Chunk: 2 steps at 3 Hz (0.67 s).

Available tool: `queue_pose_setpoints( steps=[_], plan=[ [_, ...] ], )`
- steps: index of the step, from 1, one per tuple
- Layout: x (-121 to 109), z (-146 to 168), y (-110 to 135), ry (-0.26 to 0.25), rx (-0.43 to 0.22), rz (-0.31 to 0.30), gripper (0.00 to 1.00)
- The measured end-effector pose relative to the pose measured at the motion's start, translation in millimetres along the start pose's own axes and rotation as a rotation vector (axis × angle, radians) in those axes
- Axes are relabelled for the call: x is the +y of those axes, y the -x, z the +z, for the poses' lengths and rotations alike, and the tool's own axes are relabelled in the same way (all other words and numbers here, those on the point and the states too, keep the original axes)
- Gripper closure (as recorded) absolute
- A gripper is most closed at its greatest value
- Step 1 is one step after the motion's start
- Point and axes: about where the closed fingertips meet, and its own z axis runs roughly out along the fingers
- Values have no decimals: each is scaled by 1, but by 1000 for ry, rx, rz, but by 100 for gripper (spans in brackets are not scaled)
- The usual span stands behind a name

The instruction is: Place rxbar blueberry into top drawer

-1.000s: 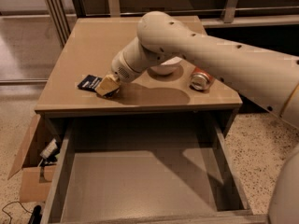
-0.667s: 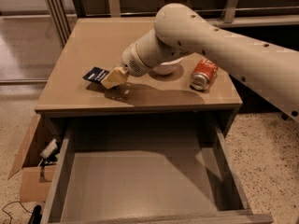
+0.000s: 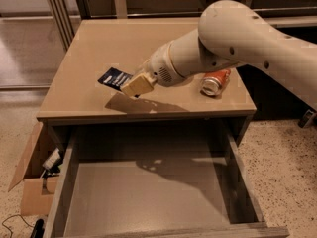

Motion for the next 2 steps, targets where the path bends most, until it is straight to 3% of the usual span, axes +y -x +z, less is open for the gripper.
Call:
queue_pose_setpoints(
  steps=[1, 2],
  plan=[
    [23, -22, -26, -8, -2, 11, 100],
    [48, -42, -70, -28, -9, 69, 100]
  ],
)
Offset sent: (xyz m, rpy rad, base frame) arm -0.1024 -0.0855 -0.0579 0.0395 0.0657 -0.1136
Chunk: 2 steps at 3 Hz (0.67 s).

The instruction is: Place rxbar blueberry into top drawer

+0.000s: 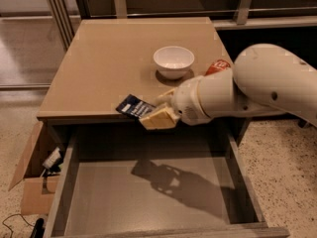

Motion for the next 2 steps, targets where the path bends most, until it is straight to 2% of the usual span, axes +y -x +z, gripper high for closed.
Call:
queue_pose_setpoints(
  steps=[1, 2],
  plan=[
    [10, -16, -41, -25, 1, 71, 100],
    [10, -11, -44, -15, 2, 75, 100]
  ],
)
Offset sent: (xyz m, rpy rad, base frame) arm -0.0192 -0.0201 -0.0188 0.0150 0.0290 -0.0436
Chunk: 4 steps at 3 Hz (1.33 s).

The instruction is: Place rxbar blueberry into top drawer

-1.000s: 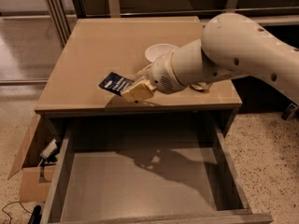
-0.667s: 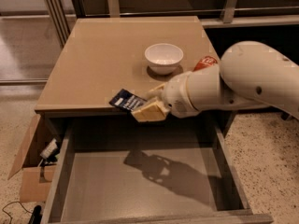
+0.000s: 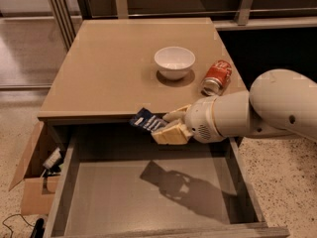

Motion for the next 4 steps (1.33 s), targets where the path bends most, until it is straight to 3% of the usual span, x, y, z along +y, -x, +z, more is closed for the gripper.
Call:
queue_pose_setpoints(
  steps=[1, 2, 4],
  plan=[
    [0, 15, -8, 30, 6, 13, 100],
    [1, 38, -41, 66, 22, 75, 100],
    [6, 63, -104, 78, 89, 169, 100]
  ],
)
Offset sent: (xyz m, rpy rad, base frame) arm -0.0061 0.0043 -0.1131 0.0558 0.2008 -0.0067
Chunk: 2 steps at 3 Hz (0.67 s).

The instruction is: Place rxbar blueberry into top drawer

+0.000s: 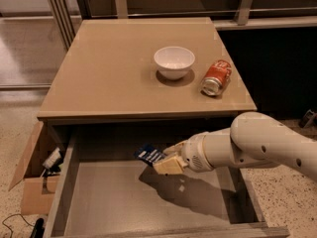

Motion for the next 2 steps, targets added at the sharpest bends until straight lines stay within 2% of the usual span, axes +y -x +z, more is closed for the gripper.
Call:
queue_pose_setpoints(
  steps=[1, 2],
  plan=[
    [-10, 16, -25, -25, 29, 22, 100],
    [-25, 35, -38, -76, 44, 17, 100]
  ],
)
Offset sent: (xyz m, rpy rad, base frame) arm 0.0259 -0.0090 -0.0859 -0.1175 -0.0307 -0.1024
